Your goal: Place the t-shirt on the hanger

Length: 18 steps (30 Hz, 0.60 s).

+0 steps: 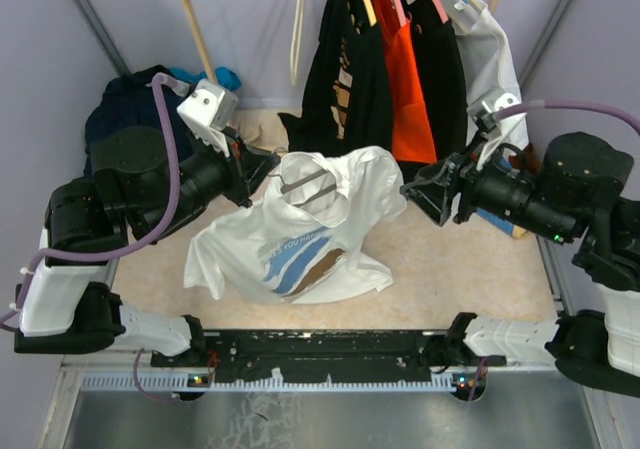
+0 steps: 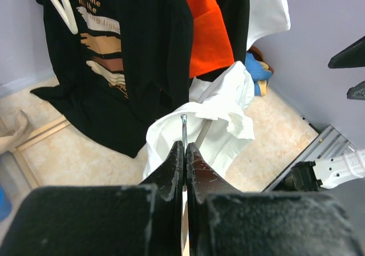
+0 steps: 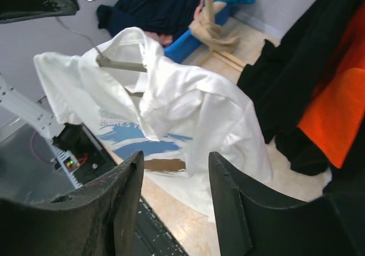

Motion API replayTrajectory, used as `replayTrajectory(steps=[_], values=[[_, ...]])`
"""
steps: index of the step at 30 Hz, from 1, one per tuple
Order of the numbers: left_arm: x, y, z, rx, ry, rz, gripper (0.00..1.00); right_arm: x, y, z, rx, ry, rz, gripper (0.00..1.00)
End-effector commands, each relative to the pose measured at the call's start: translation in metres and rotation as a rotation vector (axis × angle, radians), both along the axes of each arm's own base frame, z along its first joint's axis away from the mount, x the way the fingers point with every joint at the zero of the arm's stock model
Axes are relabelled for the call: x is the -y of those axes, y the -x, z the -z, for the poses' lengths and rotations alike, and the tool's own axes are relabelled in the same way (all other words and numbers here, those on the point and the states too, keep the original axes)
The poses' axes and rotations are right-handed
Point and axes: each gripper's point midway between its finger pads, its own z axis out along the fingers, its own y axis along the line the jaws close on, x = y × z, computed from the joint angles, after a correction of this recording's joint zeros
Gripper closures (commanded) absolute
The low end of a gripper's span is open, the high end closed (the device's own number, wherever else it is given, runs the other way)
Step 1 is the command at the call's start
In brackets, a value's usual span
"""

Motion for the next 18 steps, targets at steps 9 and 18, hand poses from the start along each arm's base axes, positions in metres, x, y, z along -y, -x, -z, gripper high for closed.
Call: replayTrajectory(steps=[9, 18], values=[[0.003, -0.004, -0.004, 0.001, 0.046, -0.025, 1.0, -0.07, -0.012, 0.037, -0.105, 0.071, -0.168, 0.44], [0.015, -0.011, 0.002, 0.004, 0.035, -0.033, 1.0, -0.082, -0.028, 0.06, -0.13, 0.151, -0.092, 0.44]])
